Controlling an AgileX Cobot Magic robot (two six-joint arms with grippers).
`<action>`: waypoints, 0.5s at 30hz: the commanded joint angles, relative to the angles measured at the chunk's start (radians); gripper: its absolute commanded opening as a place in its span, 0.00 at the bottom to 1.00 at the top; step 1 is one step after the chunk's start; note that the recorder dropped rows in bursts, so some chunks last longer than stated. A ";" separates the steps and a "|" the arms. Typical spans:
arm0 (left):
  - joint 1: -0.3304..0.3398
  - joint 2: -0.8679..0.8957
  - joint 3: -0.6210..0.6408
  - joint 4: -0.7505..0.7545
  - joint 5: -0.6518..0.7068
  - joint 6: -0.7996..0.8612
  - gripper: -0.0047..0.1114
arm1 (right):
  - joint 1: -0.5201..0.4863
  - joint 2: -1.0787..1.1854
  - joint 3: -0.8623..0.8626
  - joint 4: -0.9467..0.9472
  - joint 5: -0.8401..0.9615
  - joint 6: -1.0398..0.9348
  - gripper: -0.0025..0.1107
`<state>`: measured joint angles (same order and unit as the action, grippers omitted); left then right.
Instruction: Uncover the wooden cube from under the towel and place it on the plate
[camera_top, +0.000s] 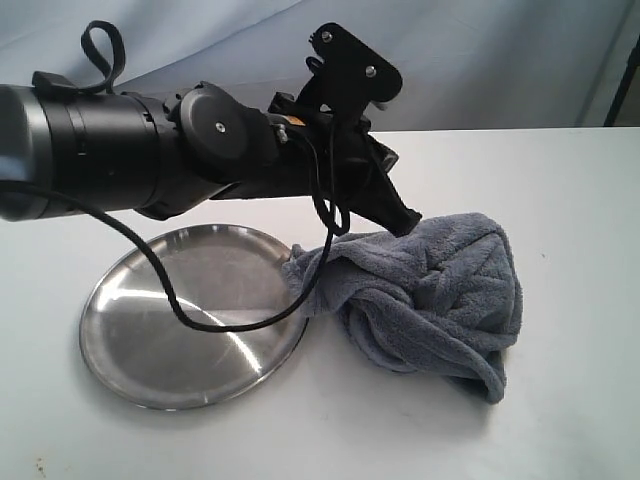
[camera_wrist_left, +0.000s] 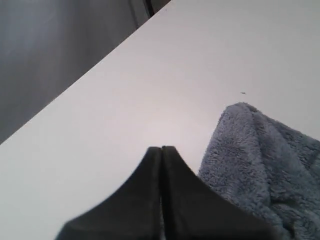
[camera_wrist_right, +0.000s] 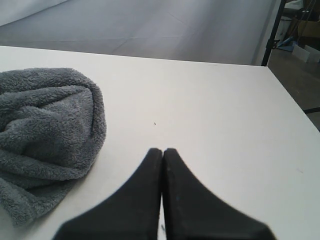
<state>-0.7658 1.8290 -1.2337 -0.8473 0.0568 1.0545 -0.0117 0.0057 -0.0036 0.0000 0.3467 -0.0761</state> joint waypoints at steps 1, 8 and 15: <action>-0.001 -0.002 -0.005 0.012 0.117 0.000 0.05 | 0.003 -0.006 0.004 -0.008 -0.004 0.002 0.02; -0.001 -0.002 -0.005 0.075 0.431 0.000 0.05 | 0.003 -0.006 0.004 -0.008 -0.004 0.002 0.02; -0.001 -0.001 -0.005 0.039 0.296 0.000 0.05 | 0.003 -0.006 0.004 -0.008 -0.004 0.002 0.02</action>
<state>-0.7658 1.8290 -1.2337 -0.7774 0.4281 1.0565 -0.0117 0.0057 -0.0036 0.0000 0.3467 -0.0761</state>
